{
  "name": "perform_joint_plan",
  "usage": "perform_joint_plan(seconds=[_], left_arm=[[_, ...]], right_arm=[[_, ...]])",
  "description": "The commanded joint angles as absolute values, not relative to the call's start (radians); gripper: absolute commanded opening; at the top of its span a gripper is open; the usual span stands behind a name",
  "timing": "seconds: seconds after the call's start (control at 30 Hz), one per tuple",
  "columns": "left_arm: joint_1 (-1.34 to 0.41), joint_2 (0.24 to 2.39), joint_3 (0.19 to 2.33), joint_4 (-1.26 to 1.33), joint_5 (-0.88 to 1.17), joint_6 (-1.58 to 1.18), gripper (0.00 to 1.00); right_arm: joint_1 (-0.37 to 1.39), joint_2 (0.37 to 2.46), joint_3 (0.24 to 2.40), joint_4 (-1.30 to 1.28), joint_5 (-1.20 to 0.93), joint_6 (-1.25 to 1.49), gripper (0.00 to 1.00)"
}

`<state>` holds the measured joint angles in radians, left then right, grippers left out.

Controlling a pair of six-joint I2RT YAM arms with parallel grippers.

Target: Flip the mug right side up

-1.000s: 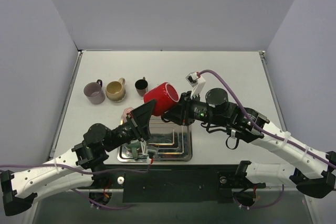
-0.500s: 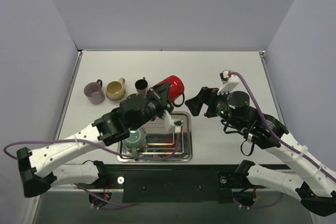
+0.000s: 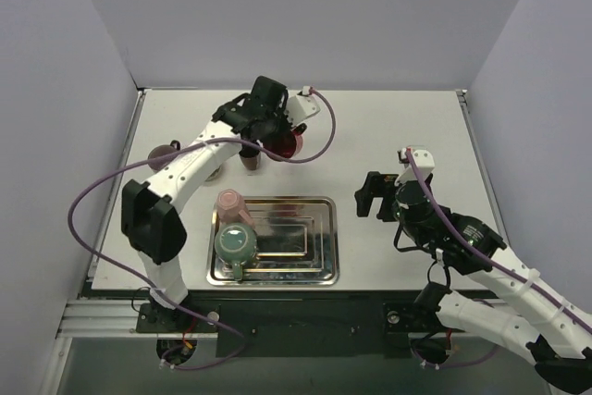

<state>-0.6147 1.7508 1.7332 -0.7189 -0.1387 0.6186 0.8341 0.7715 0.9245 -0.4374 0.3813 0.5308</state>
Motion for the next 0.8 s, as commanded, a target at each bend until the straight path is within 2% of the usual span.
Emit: perform_joint_plan(seconds=[0.0, 0.23, 0.43, 0.63, 0.67, 0.77], left_arm=[[-0.560, 1.896, 1.926, -0.764, 0.034, 0.319, 0.00], [-0.522, 2.224, 2.195, -0.972, 0.008, 0.215, 0.00], [-0.522, 2.310, 2.253, -1.006, -0.032, 0.219, 0.00], [-0.520, 2.367, 2.309, -1.075, -0.012, 0.245, 0.29], [-0.520, 2.364, 2.310, -1.071, 0.000, 0.247, 0.37], [-0.520, 2.350, 2.321, -1.048, 0.032, 0.255, 0.49]], right_arm=[[0.819, 0.767, 0.899, -0.468, 0.442, 0.526, 0.88], [0.810, 0.802, 0.881, -0.474, 0.422, 0.535, 0.88], [0.805, 0.839, 0.876, -0.472, 0.411, 0.541, 0.88], [0.804, 0.856, 0.879, -0.468, 0.399, 0.538, 0.88], [0.804, 0.856, 0.879, -0.468, 0.397, 0.538, 0.88], [0.804, 0.857, 0.879, -0.466, 0.384, 0.541, 0.88]])
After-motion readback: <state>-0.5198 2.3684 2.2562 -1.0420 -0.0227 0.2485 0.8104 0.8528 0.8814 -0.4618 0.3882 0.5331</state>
